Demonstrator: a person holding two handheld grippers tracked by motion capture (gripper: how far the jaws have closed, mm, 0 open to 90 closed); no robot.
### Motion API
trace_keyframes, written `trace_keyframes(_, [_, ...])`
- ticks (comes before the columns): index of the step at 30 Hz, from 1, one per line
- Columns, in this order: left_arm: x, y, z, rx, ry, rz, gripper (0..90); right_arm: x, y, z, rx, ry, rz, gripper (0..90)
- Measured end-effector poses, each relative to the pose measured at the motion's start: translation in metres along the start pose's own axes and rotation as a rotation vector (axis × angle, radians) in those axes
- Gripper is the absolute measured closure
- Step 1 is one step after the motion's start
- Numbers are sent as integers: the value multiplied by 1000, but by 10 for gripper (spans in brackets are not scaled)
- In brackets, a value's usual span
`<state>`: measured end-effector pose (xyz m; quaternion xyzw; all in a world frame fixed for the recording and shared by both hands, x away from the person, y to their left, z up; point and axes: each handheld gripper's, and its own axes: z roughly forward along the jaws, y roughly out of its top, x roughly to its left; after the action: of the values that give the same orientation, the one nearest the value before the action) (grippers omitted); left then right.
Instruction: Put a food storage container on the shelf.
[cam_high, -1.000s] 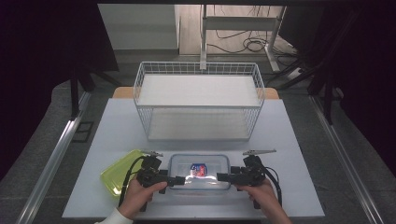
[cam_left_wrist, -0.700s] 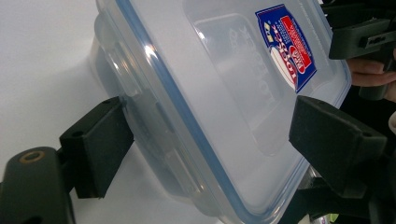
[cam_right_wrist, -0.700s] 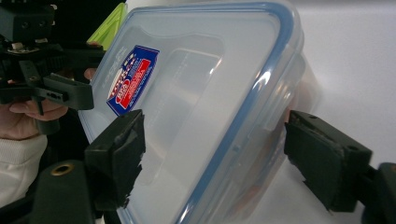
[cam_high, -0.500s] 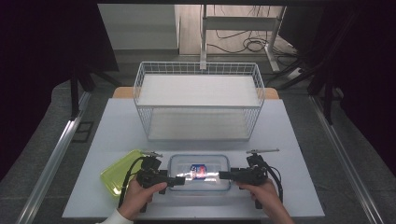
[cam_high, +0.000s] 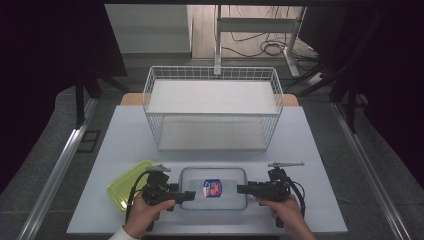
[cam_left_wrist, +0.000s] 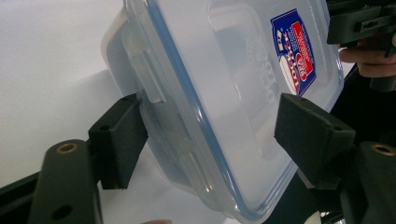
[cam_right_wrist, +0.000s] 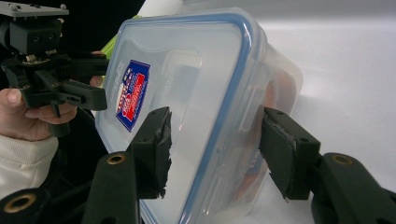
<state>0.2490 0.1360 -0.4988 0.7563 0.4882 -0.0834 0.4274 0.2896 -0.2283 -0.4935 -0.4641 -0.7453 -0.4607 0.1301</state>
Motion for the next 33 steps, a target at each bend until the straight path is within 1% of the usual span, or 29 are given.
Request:
trace_keyframes(5, [0, -2, -4, -8, -10, 19, 300, 0, -3, -3, -9, 15, -9, 489])
trace_keyframes(7, [1, -4, -5, -23, -18, 15, 317, 0, -4, -4, -15, 18, -14, 493])
trace_keyframes(9, [3, -6, -6, -37, -36, 3, 339, 2, -6, -5, -18, 13, -19, 494])
trace_keyframes(10, [4, -6, -7, -37, -42, 4, 351, 3, -6, -6, -20, 10, -23, 494])
trace_keyframes(13, [3, -6, -7, -38, -35, 9, 355, 4, -8, -6, -26, 9, -29, 496])
trace_keyframes(18, [0, -8, -8, -45, -23, 12, 357, 5, -10, -7, -37, 4, -14, 506])
trace_keyframes(20, [-1, -8, -8, -50, -21, 15, 364, 6, -11, -8, -44, 3, -15, 513])
trace_keyframes(24, [-4, -10, -10, -61, -11, 34, 376, 9, -15, -11, -59, 2, -11, 526])
trace_keyframes(26, [-6, -11, -10, -64, -5, 45, 378, 11, -17, -11, -66, 1, 0, 530])
trace_keyframes(33, [-9, -14, -13, -78, 7, 58, 390, 13, -19, -13, -77, -2, 6, 533])
